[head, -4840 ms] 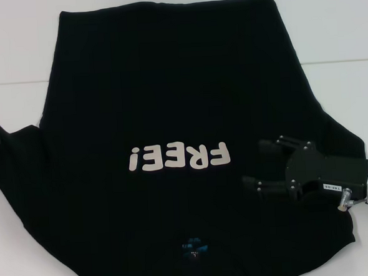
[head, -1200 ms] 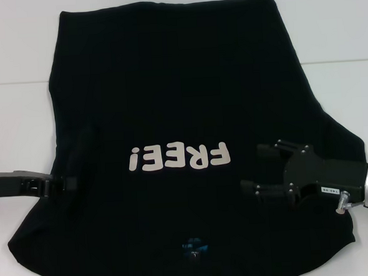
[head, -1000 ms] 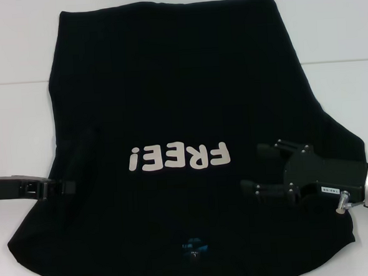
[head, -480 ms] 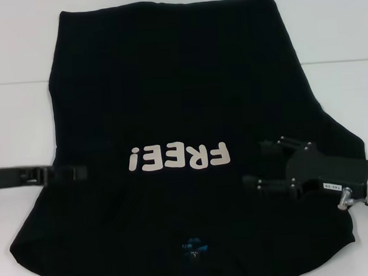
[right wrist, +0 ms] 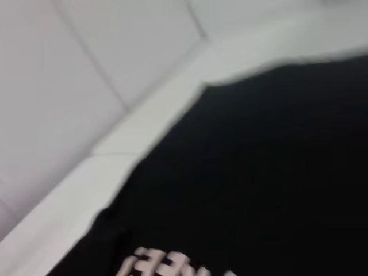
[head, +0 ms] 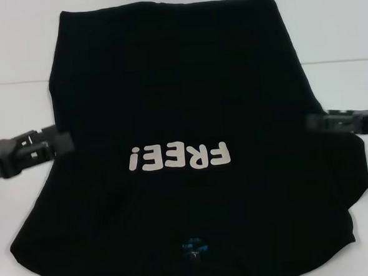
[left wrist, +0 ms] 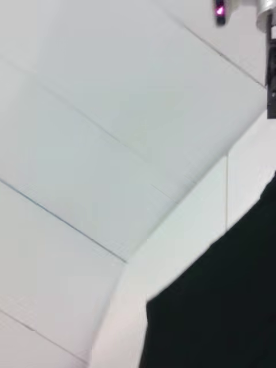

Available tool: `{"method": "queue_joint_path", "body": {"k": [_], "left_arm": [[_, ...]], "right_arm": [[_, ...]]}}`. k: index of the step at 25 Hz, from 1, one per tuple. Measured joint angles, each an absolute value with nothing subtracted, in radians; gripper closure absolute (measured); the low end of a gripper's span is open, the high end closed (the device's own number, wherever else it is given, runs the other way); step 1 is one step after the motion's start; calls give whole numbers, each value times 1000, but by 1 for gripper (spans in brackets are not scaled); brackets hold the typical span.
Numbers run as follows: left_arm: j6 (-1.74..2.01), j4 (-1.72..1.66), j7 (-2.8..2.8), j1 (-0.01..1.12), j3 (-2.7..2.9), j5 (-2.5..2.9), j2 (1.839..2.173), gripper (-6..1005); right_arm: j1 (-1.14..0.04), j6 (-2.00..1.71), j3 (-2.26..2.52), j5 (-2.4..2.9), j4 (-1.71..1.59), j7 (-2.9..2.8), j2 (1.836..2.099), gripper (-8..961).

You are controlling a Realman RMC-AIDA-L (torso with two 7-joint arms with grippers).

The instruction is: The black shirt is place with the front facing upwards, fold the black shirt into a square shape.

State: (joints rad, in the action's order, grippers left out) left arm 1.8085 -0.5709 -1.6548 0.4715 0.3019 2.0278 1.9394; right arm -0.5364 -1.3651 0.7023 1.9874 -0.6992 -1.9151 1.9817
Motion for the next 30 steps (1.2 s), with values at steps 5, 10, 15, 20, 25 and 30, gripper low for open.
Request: {"method": "queue_joint_path", "body": {"k": [5,10,15,20,25,30], "left_arm": [[1808,-573,-1576,457,347,2063,1952,79],[1810,-575,-1517,451,386,2083,1952,82],[1802,-573,-1480,450,395,2089,1954,86],[1797,-574,-1474,456,394,2089,1955,89],[1780,-573,-1470,457,398,2089,1956,90],[1773,-572,-1468,457,398,2089,1956,90]], "right_arm": [[-594,-1441,698,2218,-752,-2320,1901,29],[-669,-1521,681,2475,-789,-2563,1896,29],[-706,-1502,680,2630,-774,-2623,1912,30],[-708,-1444,677,2651,-756,-2641,1914,30],[-736,-1384,684,2655,-681,-2637,1914,30],[-763,-1329,699,2658,-633,-2634,1919,31]]}}
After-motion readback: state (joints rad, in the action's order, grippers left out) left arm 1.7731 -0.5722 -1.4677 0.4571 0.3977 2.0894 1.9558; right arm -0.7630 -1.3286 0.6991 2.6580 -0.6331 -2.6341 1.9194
